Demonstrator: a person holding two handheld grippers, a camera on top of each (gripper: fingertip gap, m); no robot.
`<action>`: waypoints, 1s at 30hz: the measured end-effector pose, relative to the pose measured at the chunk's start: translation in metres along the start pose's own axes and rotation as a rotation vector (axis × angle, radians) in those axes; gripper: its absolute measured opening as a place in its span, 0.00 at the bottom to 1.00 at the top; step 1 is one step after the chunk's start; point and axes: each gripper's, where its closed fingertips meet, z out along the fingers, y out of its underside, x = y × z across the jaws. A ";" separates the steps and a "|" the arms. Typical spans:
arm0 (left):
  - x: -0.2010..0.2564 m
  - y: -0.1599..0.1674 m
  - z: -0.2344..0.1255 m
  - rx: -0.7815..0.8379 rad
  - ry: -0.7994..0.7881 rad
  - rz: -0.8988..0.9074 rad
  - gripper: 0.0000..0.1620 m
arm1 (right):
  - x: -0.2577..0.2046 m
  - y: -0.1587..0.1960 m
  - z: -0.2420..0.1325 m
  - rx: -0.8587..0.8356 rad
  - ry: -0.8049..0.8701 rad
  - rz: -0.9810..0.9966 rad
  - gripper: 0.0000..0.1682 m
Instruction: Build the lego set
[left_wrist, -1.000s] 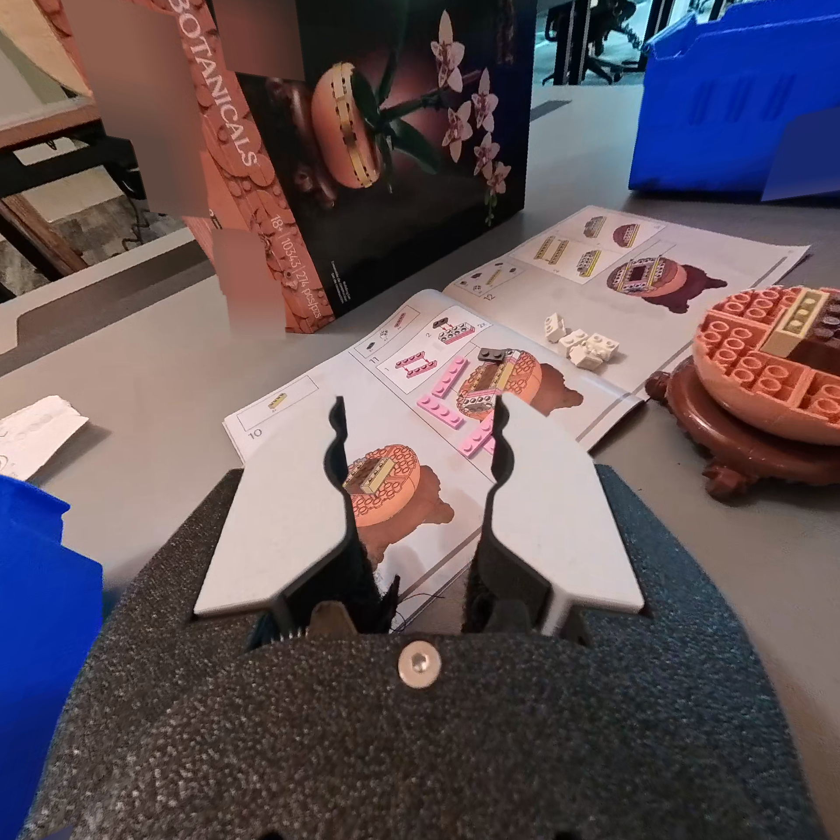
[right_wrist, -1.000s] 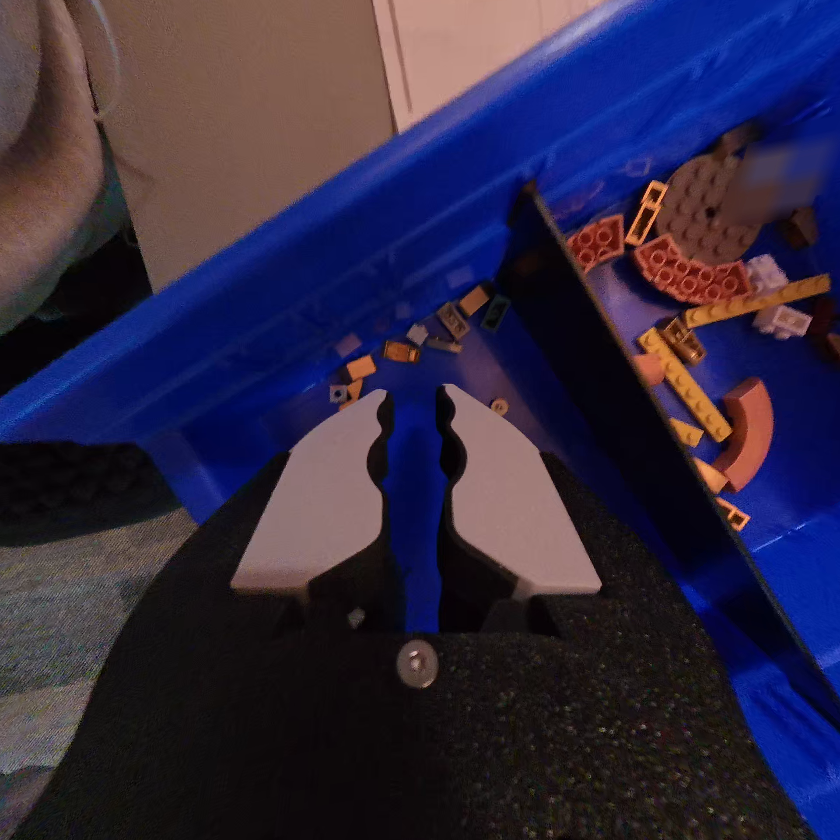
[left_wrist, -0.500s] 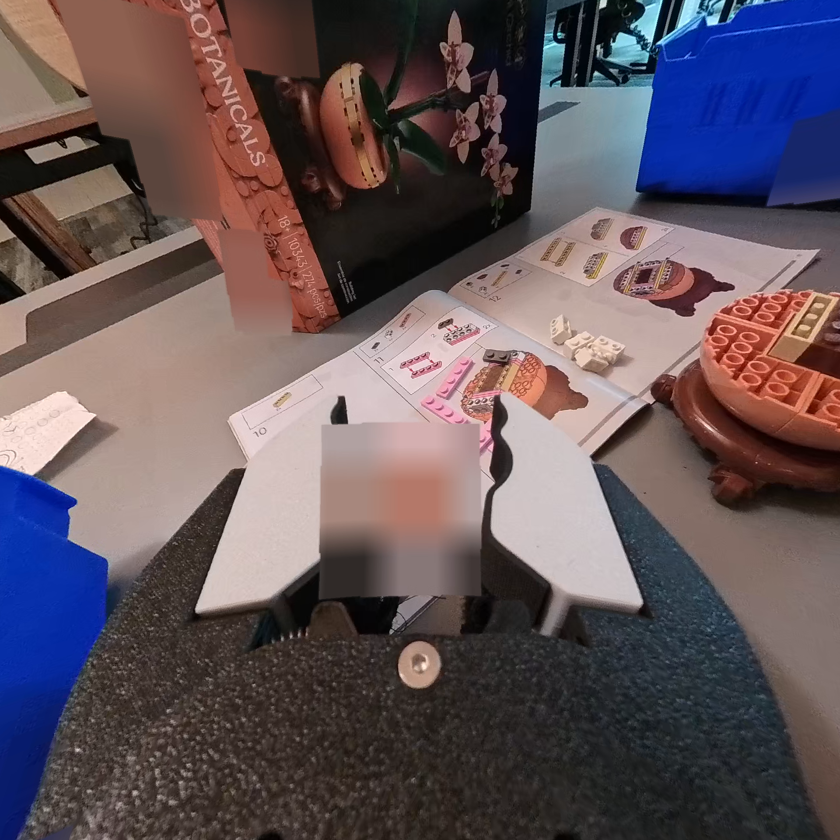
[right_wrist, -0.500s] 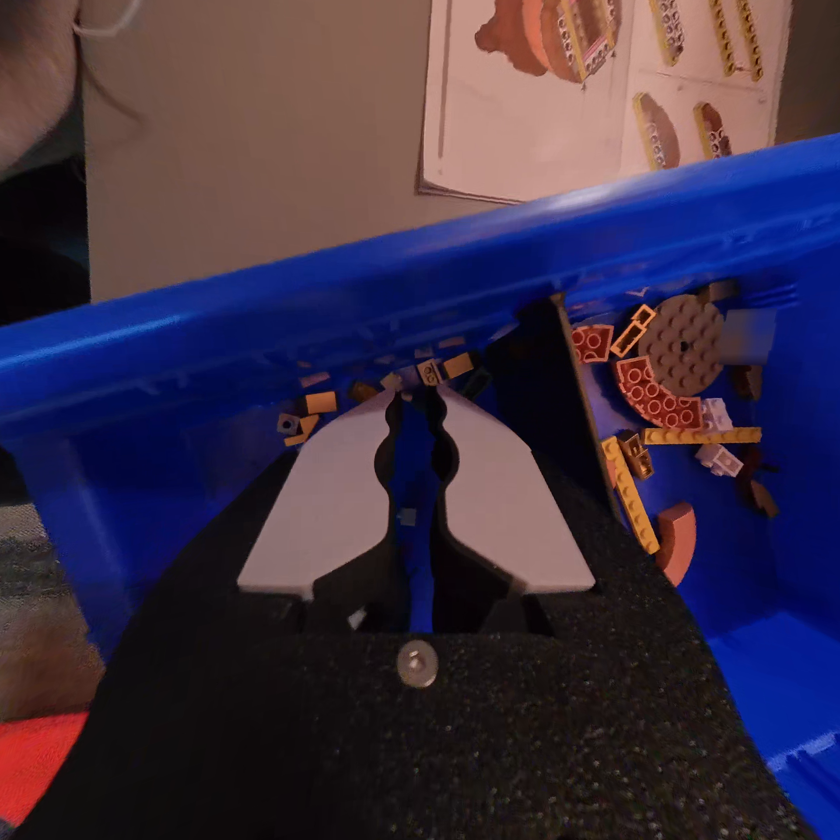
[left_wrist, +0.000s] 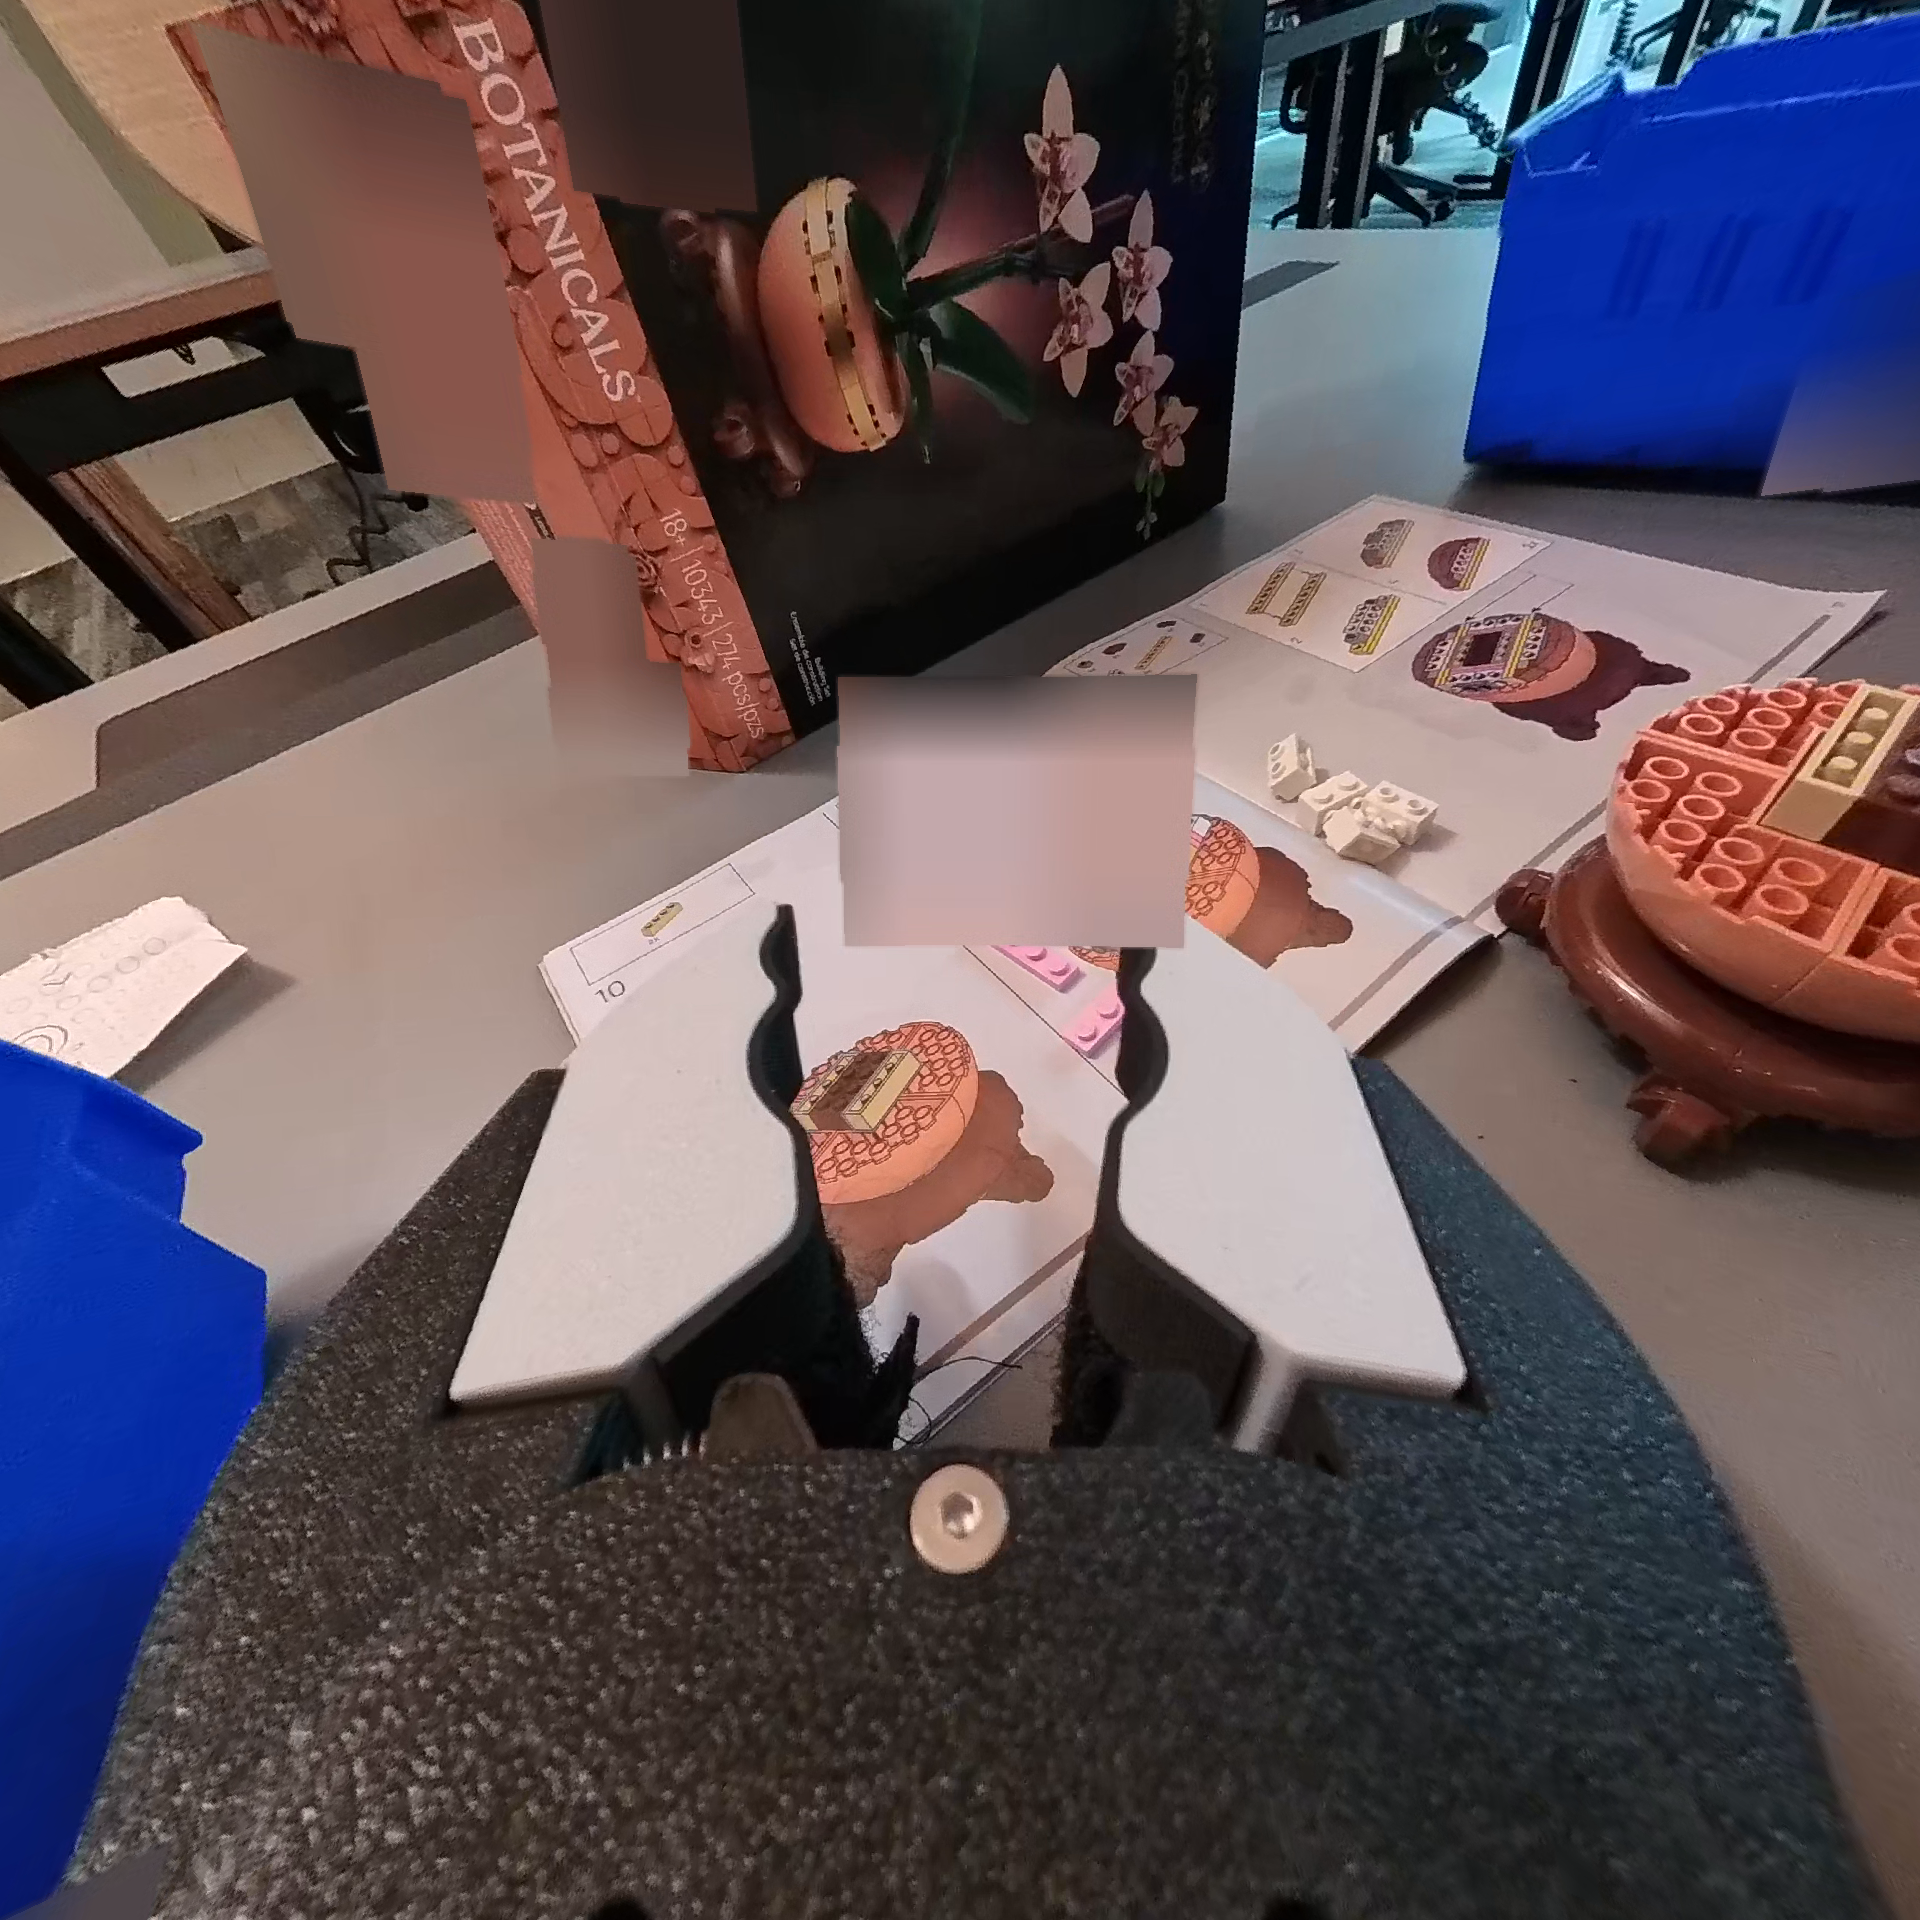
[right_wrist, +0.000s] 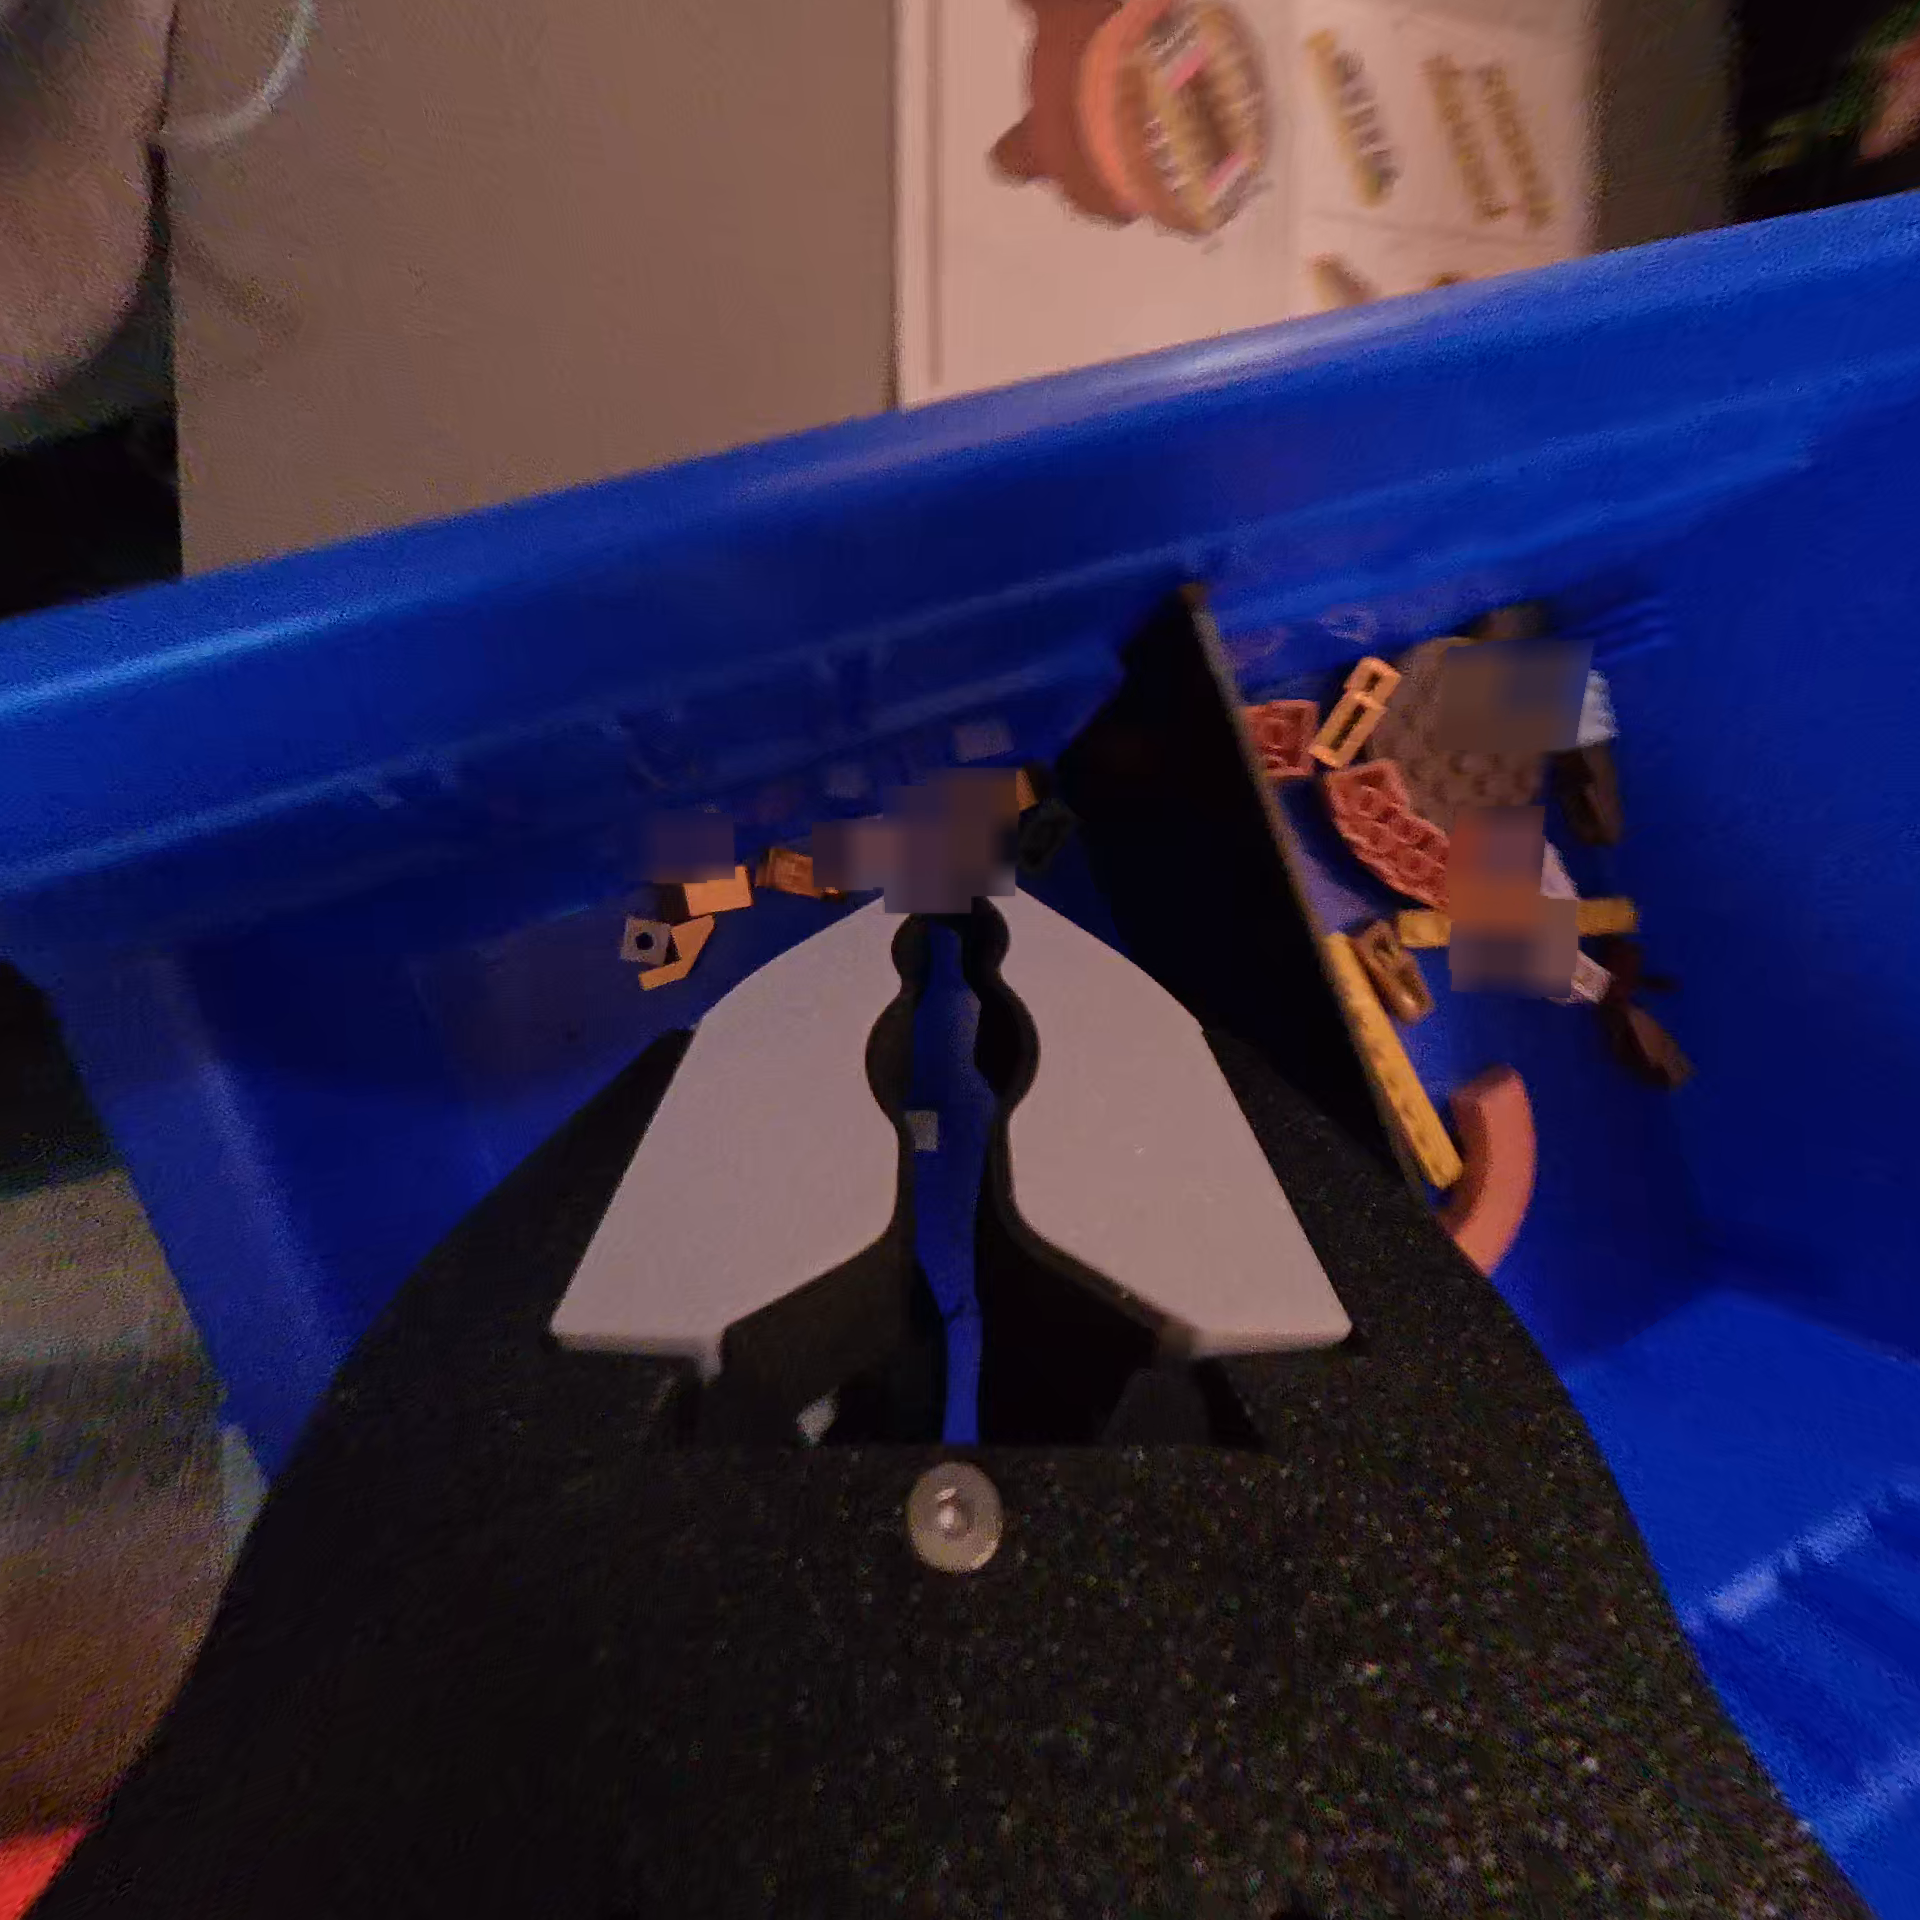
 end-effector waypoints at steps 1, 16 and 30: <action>0.000 0.000 0.000 -0.004 0.002 0.000 0.36 | 0.004 -0.003 -0.008 0.023 0.044 0.031 0.03; 0.005 0.003 0.002 -0.026 0.083 -0.044 0.40 | 0.041 -0.266 -0.016 0.680 0.300 0.206 0.03; 0.010 -0.001 -0.001 0.010 0.174 -0.093 0.39 | 0.070 -0.260 0.199 0.295 -0.010 0.145 0.04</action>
